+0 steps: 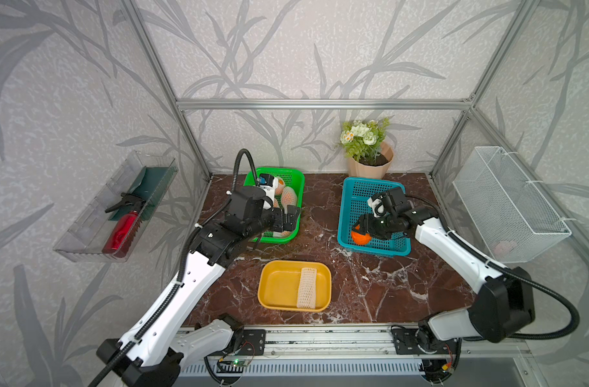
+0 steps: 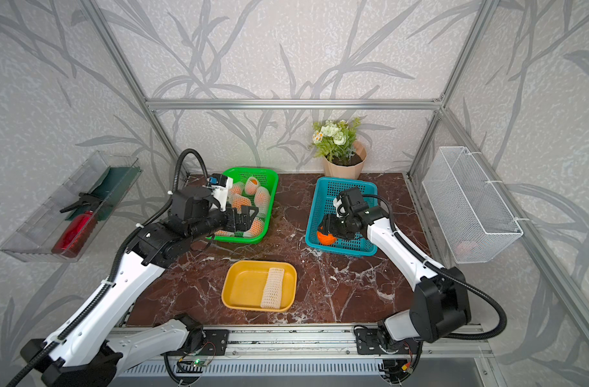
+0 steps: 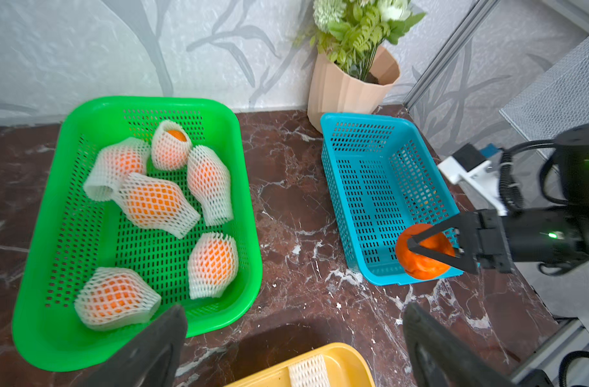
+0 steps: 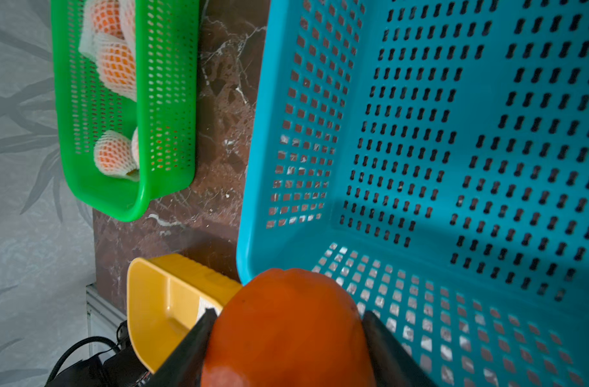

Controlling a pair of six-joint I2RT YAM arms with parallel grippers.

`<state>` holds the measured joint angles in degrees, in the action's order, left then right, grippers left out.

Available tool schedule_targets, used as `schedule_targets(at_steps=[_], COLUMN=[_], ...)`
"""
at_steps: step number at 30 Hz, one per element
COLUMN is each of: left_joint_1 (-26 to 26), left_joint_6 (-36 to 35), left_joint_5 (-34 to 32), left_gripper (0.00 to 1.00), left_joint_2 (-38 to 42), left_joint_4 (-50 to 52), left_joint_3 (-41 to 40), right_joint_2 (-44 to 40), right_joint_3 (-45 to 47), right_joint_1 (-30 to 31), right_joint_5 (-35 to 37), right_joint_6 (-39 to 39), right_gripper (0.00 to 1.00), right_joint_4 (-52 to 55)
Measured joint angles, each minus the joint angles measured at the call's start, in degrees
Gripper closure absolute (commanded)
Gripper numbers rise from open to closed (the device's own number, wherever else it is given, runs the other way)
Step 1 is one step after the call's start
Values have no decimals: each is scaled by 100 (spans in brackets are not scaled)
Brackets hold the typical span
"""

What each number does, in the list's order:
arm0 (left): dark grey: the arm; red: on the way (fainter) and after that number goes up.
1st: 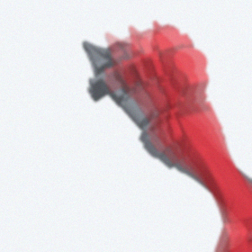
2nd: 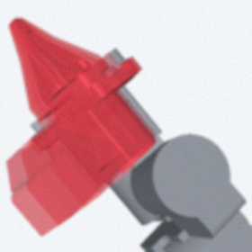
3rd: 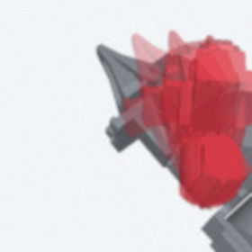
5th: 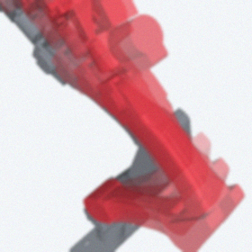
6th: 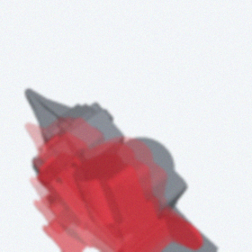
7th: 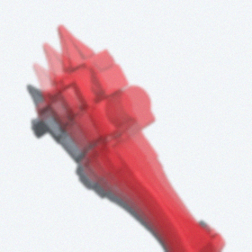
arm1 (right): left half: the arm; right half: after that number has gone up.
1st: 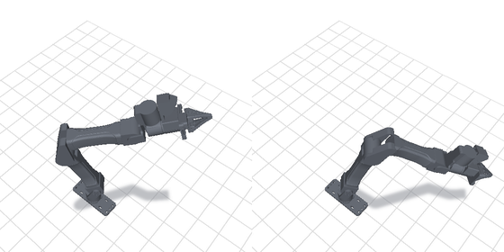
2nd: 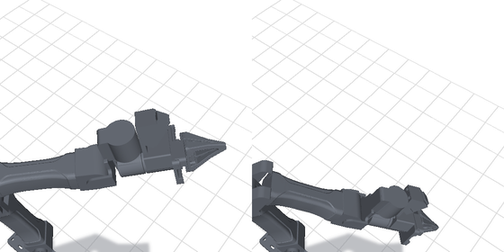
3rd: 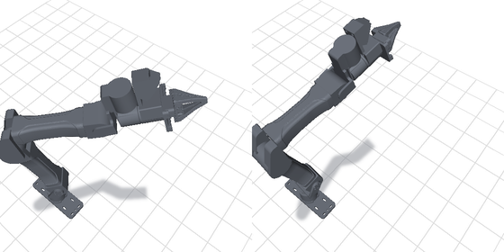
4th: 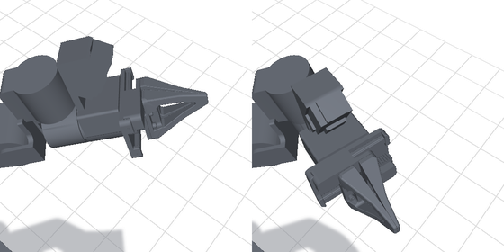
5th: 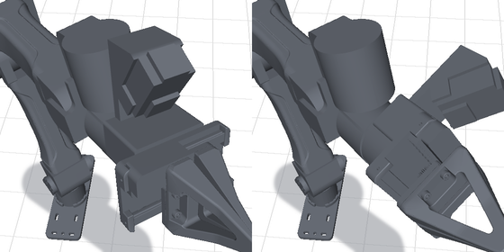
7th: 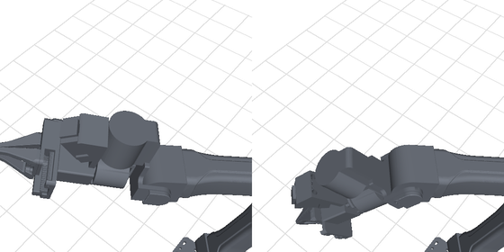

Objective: Remove foam nets from oranges
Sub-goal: Place the orange in the basket.

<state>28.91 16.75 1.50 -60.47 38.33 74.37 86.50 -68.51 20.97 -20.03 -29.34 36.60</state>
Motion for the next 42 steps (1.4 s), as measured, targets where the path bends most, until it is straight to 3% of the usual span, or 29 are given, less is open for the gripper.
schedule_targets(at_steps=[11,18,23,27,34,42], left_joint_1=[-109,-160,-284,-422,-654,-977], left_joint_6=[-166,-55,151,354,619,155], left_joint_5=[-361,-332,-293,-179,-74,168], left_gripper=[1,1,1,1,1,2], left_joint_2=[345,24,-463,-964,-2059,-2981], left_joint_4=[302,476,560,634,857,1287], left_joint_3=[229,229,229,240,527,922], right_joint_2=[1552,1773,1722,1392,2,-1515], right_joint_3=[-382,-177,-33,227,452,785], right_joint_1=[-83,-83,-131,-243,-339,-337], right_joint_5=[-146,-293,-450,-660,-743,-809], right_joint_6=[232,81,42,35,160,352], right_gripper=[39,19,15,14,12,11], right_joint_4=[-376,-715,-848,-887,-599,-111])
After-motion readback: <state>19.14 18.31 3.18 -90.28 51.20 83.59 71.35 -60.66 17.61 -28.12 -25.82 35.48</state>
